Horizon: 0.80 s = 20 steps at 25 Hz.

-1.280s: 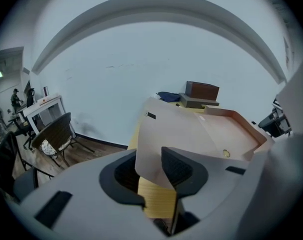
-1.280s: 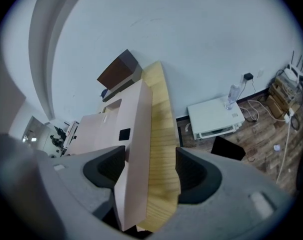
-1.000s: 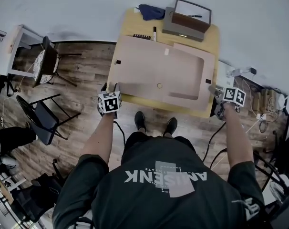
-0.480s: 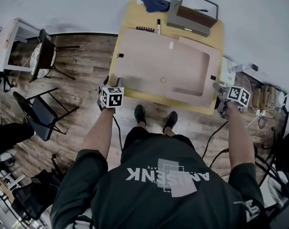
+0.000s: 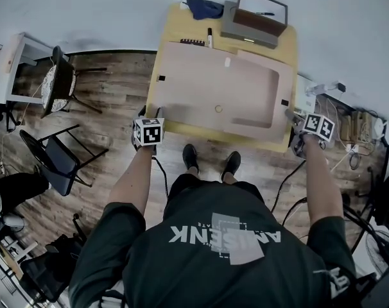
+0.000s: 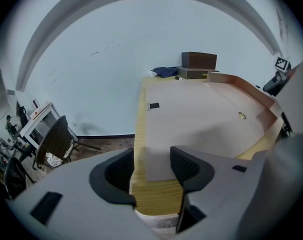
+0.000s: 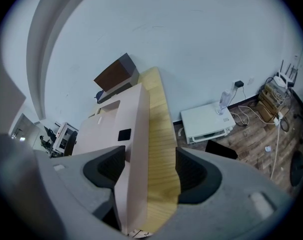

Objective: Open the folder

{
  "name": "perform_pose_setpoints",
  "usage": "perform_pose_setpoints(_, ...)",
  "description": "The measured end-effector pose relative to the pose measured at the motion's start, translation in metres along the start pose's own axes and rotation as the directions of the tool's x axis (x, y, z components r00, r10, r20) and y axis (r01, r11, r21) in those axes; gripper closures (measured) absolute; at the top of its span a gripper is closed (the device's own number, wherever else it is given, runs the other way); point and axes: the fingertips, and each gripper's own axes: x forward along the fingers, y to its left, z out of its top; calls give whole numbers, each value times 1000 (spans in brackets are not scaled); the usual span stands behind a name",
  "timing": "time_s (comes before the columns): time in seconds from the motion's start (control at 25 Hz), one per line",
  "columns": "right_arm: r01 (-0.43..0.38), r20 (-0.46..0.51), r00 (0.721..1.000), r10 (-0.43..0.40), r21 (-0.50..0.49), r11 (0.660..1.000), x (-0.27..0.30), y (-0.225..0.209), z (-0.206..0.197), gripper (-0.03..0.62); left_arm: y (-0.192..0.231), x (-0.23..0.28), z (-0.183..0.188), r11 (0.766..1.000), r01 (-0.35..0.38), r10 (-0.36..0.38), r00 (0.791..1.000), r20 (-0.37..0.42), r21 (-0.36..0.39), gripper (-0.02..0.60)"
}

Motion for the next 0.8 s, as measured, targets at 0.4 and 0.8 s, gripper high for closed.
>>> perform_pose_setpoints(0.4,-31,127,991,34,-26,999,-23,6,11,289,-3,-46,60,993,84,-70,984,163,-84,353)
perform_pose_setpoints(0.8,-154,338,919,204,-169,974,-114,65,60,289,-59,-138,171,956,289,-244,868,431,-41,353)
